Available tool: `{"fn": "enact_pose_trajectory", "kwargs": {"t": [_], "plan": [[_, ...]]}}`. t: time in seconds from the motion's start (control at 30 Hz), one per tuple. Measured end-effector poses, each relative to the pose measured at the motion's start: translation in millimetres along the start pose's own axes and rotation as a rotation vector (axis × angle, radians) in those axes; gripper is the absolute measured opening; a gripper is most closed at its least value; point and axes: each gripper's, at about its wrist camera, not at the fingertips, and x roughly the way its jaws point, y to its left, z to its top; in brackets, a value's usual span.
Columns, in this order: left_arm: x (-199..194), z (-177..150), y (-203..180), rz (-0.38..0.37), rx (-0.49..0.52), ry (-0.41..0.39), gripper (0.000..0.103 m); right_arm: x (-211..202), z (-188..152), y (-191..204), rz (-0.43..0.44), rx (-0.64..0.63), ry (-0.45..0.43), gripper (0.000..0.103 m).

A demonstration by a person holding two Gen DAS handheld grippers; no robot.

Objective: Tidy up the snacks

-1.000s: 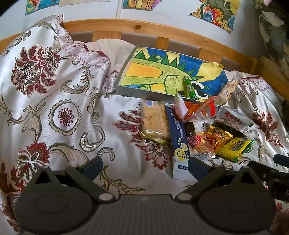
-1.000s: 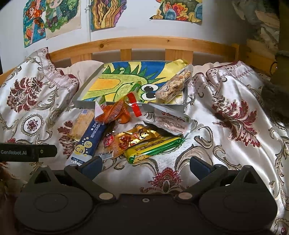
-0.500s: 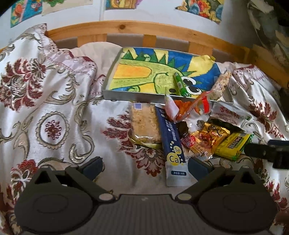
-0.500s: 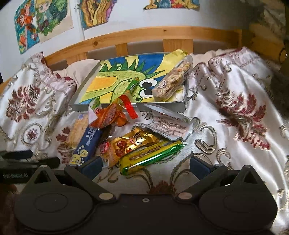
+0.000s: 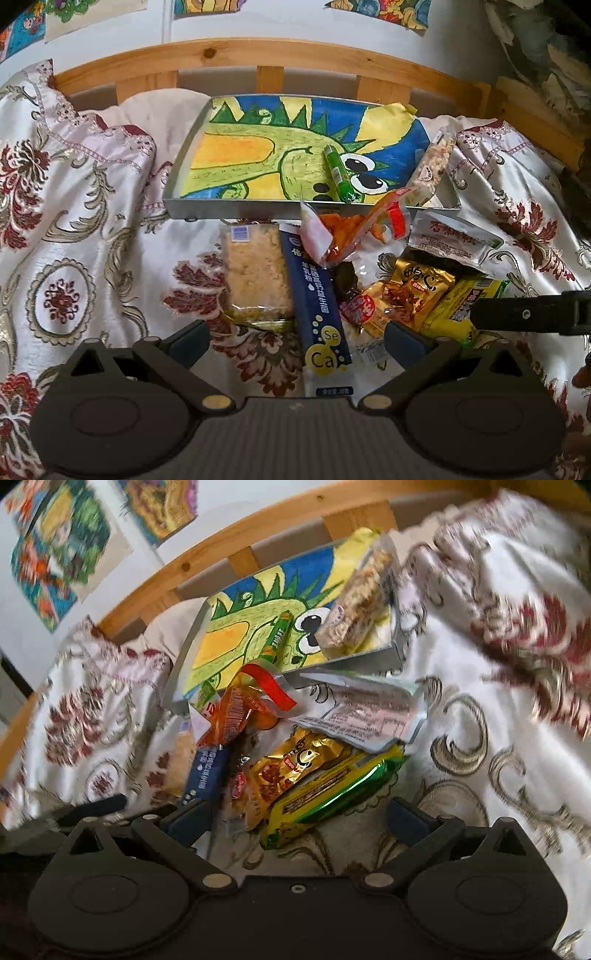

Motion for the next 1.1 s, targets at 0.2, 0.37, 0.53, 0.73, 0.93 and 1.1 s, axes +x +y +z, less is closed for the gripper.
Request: {"fn": "enact_pose_trajectory", "kwargs": {"t": [0.2, 0.37, 0.53, 0.73, 0.93, 1.1], "plan": [[13.8, 1.2, -0.6, 0.011, -0.013, 0.028, 0.102, 8.8, 2.5, -9.0, 0.020, 0.060, -0.012, 0.097], [23.4, 3.2, -1.2, 0.016, -0.036, 0.049, 0.102, 16.3, 6.9, -7.7, 0.000, 0.032, -0.032, 0.087], [27.0, 3.2, -4.2, 0.004, -0.023, 0.061, 0.102, 18.6, 8.6, -12.4, 0.002, 0.052, -0.054, 0.058], [24.2, 1.5, -3.6, -0.061, -0.042, 0.060, 0.102, 15.2, 6.8, -25.1, 0.052, 0.155, -0.051, 0.041], [25.5, 3.7, -4.3, -0.079, -0.050, 0.052, 0.091, 16.9, 6.4, -24.3, 0.061, 0.151, -0.041, 0.045], [29.4, 6.1, -4.8, -0.111, -0.063, 0.077, 0.072, 17.3, 4.4, -23.0, 0.079, 0.152, -0.030, 0.044]]}}
